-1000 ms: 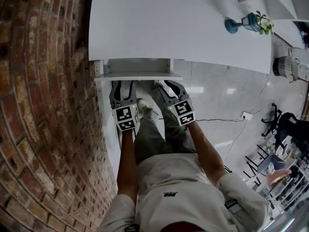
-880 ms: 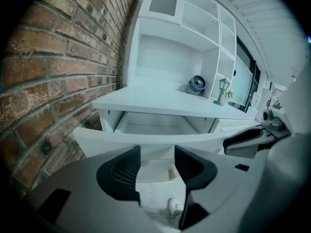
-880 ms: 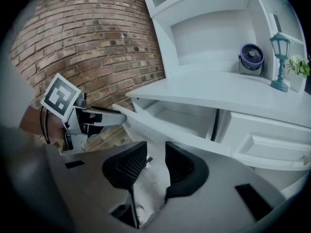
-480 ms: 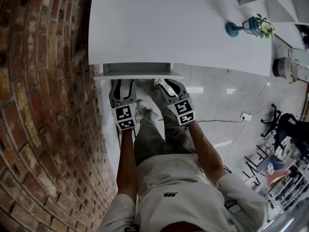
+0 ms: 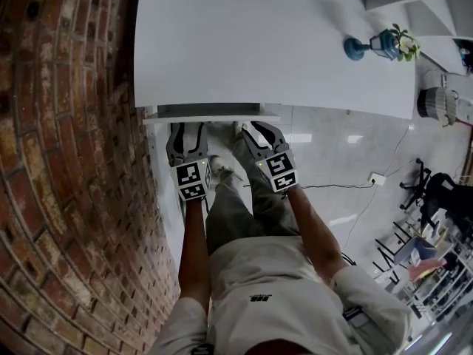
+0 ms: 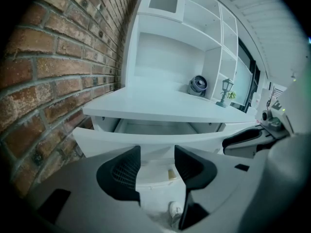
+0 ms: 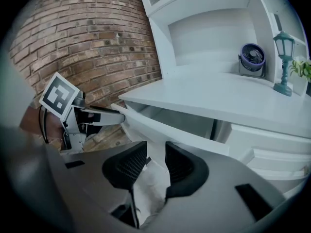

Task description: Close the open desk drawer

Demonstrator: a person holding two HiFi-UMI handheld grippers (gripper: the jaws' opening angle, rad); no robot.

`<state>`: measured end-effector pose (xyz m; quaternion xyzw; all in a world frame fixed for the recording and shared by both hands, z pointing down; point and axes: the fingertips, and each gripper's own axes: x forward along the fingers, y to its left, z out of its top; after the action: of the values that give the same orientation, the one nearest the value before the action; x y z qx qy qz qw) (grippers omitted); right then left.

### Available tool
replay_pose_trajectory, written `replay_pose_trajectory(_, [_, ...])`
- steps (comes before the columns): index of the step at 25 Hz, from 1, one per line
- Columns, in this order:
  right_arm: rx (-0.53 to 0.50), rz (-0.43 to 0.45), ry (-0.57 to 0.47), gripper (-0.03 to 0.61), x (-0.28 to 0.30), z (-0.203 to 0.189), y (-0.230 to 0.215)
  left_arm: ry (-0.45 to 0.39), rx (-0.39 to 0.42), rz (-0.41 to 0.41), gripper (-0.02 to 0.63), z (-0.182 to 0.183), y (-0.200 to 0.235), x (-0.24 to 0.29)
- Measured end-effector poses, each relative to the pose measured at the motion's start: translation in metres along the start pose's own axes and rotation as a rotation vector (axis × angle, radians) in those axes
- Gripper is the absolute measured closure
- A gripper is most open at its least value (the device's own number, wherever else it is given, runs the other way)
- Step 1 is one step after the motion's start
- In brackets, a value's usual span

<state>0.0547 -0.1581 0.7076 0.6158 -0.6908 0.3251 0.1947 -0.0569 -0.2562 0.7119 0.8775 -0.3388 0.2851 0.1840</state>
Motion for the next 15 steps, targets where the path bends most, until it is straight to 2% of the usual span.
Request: replay_pose_trajectory(15, [-0.002, -0.011, -0.002, 0.457, 0.007, 0.010, -0.014, 0.000, -0.002, 0.007, 0.380, 0.012, 0.002, 0.014])
